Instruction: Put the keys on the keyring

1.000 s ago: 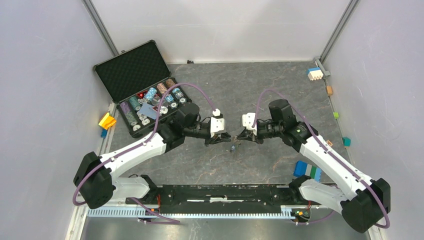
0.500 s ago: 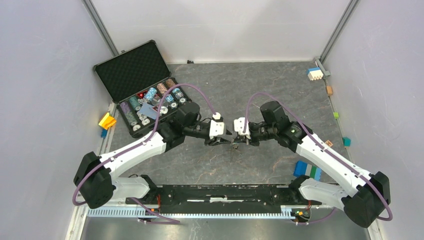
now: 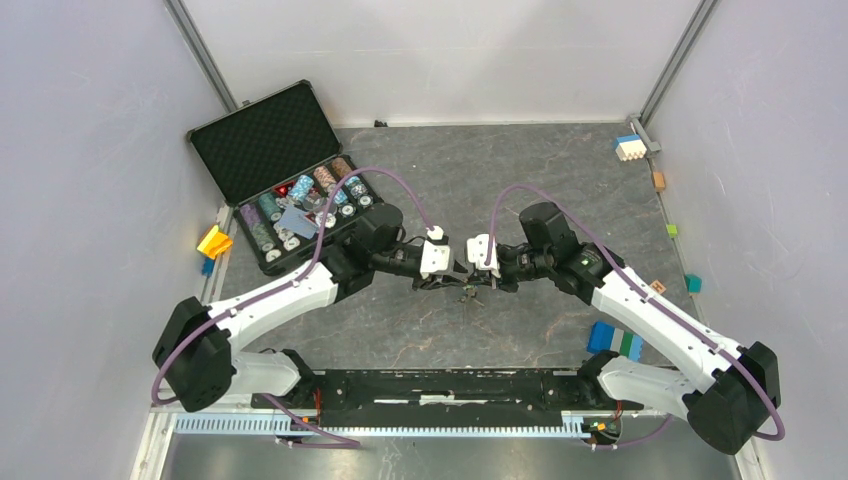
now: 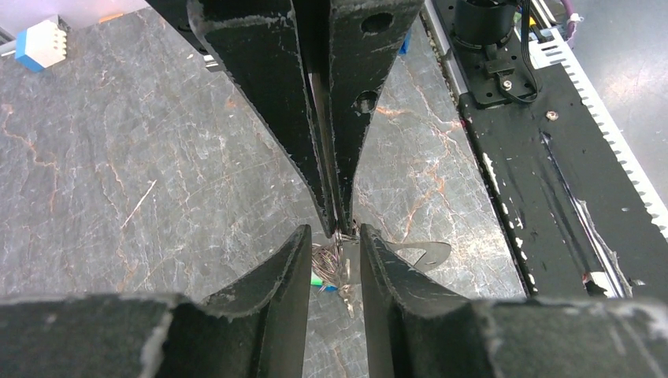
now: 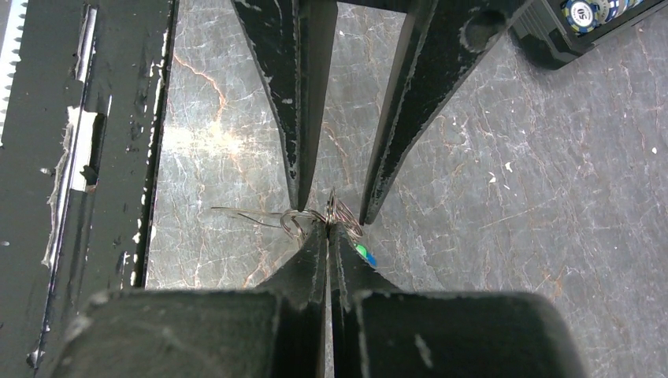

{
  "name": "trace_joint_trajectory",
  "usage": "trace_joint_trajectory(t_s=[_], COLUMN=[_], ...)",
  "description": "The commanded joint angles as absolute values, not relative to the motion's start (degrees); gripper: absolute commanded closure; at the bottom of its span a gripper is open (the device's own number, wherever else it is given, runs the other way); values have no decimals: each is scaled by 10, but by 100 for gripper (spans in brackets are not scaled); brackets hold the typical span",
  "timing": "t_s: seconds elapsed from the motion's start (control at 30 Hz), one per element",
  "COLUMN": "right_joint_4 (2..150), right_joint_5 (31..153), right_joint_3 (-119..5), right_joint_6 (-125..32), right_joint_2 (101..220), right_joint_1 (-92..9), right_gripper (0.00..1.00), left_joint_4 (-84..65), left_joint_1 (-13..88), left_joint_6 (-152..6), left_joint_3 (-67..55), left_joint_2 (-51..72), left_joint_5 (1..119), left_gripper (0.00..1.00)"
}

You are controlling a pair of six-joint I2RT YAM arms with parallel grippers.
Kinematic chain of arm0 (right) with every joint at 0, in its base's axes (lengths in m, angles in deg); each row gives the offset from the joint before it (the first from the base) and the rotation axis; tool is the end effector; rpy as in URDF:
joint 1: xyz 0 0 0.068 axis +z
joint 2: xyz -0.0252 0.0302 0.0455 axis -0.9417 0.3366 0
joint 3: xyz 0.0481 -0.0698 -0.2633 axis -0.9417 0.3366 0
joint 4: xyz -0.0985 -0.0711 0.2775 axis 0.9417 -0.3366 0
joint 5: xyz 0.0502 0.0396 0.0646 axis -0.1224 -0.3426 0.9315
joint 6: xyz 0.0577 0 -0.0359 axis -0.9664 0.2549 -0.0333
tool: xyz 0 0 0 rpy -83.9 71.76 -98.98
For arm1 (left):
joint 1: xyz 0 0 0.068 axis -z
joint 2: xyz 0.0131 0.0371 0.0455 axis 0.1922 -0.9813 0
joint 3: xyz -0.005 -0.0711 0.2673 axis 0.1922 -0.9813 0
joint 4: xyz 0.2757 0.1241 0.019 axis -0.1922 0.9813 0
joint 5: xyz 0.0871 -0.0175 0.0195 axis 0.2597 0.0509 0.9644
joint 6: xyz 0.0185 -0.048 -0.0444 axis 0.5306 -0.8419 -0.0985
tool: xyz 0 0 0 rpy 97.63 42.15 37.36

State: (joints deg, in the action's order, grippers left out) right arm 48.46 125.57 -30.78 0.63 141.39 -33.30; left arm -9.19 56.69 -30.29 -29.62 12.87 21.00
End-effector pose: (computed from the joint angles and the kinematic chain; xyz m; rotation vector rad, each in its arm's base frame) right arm 0.1993 0.1950 0.2708 -1.6314 1.4591 0.7768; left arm 0.2038 -0.2654 0.2601 1.5968 1.1290 -0.9655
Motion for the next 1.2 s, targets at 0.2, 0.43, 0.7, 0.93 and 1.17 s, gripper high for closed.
trace_joint_trajectory(t_s=[0.2,0.43,0.7,0.93,1.17], right_joint_4=[509,509,512,515,509], right_joint_5=[1261,1262,1259,1241,1224], right_joint_3=[-328,-329,-329,-329,-323], right_joint_6=[-2,-3,-8,-15,-12], right_joint_2=[1408,1409,1411,1409,1390], right_joint_1=[-330,-330,-330,-330,-331], right_gripper=[100,100,100,98,67], left_joint_4=[-116,-116,-116,-118,-174], left_joint_1=[565,565,565,565,551], left_joint_6=[-311,-322,-326,-332,-365], left_joint_3=[-287,-281,-279,-288,-329], left_joint_2=[112,104,100,111,141], left_joint_5=[198,200,193,176,176], left_gripper=[78,82,90,98,98])
